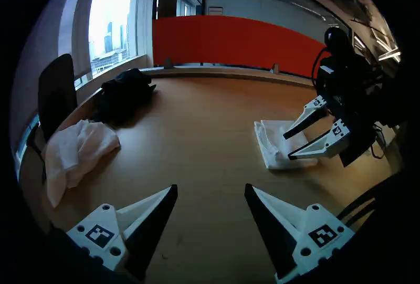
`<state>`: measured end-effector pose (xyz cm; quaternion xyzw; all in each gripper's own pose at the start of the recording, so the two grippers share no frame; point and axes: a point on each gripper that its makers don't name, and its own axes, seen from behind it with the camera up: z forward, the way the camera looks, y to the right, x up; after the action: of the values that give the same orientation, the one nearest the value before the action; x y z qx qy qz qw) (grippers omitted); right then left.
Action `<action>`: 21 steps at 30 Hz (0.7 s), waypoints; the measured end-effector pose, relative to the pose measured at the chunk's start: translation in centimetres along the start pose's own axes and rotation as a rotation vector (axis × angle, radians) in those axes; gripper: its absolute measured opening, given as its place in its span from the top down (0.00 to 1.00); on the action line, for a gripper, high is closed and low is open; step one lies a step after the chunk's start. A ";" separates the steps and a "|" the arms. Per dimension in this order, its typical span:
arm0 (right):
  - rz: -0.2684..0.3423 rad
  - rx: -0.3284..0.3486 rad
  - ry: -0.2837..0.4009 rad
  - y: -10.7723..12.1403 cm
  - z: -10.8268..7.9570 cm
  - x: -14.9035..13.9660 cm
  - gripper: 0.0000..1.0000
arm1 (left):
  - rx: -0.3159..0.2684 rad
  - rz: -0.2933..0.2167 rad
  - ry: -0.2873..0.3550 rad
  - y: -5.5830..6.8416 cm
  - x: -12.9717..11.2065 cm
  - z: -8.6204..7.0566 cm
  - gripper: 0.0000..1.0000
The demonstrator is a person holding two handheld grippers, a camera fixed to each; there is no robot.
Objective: Fold towel
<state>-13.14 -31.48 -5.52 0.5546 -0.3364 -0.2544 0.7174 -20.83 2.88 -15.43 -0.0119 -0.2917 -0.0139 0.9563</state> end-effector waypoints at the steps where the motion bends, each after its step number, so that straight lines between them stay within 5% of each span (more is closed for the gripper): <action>1: 0.004 -0.005 0.001 0.0 -0.1 -0.1 0.23 | 0.001 0.000 0.001 -0.1 0.0 0.0 0.05; 21: 0.135 -0.132 -0.014 0.3 -2.9 -4.2 0.23 | -0.001 0.008 0.002 -0.2 0.4 0.0 0.06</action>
<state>-13.60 -26.49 -6.57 0.4804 -0.3606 -0.2312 0.7653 -20.54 2.71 -15.22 -0.0133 -0.2905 -0.0104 0.9567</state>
